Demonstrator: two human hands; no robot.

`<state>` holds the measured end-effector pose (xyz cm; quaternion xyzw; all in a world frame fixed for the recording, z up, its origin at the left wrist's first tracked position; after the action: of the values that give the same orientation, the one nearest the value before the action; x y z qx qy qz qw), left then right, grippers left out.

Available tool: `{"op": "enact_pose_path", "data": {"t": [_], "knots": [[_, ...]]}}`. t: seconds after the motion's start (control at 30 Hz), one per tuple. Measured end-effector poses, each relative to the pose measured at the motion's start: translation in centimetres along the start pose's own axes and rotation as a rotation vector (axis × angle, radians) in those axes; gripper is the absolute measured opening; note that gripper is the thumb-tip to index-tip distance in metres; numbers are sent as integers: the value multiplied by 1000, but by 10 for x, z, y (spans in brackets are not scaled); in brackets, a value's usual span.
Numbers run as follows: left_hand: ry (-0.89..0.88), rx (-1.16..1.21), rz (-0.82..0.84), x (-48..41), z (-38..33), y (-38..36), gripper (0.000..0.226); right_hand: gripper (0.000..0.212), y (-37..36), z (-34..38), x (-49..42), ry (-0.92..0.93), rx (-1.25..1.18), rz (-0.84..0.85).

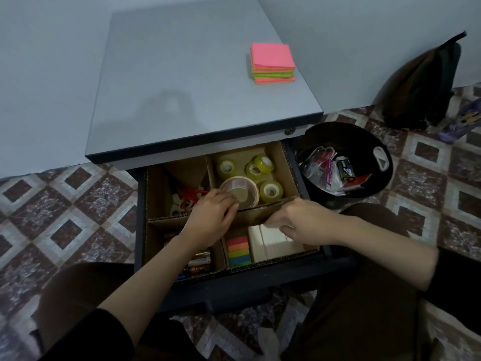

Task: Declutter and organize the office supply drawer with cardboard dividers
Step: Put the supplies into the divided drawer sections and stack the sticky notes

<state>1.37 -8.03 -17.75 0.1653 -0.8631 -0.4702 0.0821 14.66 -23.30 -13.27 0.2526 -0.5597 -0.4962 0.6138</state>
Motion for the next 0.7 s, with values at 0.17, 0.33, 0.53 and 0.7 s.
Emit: {"op": "enact_pose_path", "data": {"t": [0.17,0.33,0.53,0.7], "knots": [[-3,-31,21,-9,-7,21,32,19,58,-13,8,-55,-148,-226],[-32,-39,-38,-46,-27,71,29,10,131,-42,5,-142,-217,-522],[-29,18,-181,-108,-63,134,19,10,179,-74,-26,-266,-296,-666],[-54,-17,-149,-164,-76,149,39,21,181,-93,-44,-393,-200,-589]]}}
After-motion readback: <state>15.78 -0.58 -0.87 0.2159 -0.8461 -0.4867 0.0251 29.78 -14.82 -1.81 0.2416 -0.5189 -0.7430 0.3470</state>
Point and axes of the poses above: each hand's wrist, its own x-axis away from the middle knuckle, its own y-axis out of the back of the hand, z = x × y, the point moved 2 cm from there along -x, towards the middle knuckle, and after that the axes turned 9 degrees about x, right-handed, at the moved point
